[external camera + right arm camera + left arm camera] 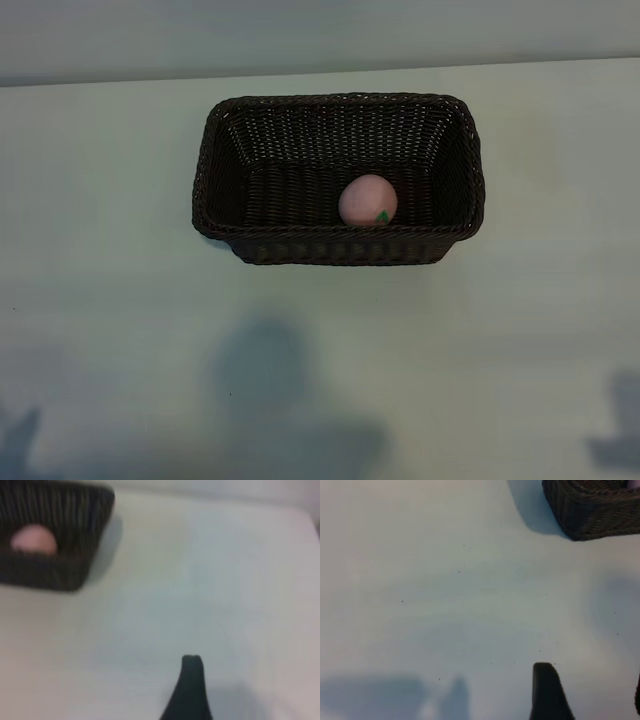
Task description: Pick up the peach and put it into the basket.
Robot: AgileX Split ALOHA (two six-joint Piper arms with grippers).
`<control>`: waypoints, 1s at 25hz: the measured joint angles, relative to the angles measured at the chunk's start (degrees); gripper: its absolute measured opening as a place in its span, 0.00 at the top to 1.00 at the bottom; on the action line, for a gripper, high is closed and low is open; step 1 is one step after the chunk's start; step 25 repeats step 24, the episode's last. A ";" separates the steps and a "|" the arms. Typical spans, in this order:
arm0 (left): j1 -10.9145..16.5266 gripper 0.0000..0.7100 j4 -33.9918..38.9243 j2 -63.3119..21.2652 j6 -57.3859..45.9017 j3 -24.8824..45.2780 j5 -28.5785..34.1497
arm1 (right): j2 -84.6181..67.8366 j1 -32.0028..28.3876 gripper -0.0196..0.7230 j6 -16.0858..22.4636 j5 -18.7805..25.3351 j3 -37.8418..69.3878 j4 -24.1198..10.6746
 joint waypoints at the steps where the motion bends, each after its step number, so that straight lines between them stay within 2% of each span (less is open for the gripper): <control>1: 0.00 0.40 0.00 0.00 0.00 0.00 0.00 | 0.00 0.00 0.17 0.00 -0.01 0.70 0.00; 6: 0.00 0.40 0.00 0.00 0.00 0.00 0.00 | 0.00 0.00 0.17 0.05 -0.08 3.06 -0.40; 12: 0.00 0.40 0.00 0.00 0.00 0.00 0.00 | 0.00 0.00 0.17 0.61 -2.92 4.29 -0.73; 17: 0.00 0.40 0.00 0.00 0.00 0.00 0.00 | 0.00 0.00 0.17 2.83 -3.58 4.60 -1.86; 25: 0.00 0.40 0.00 0.00 0.00 0.00 0.00 | 0.00 0.00 0.17 3.06 -3.75 4.60 -2.01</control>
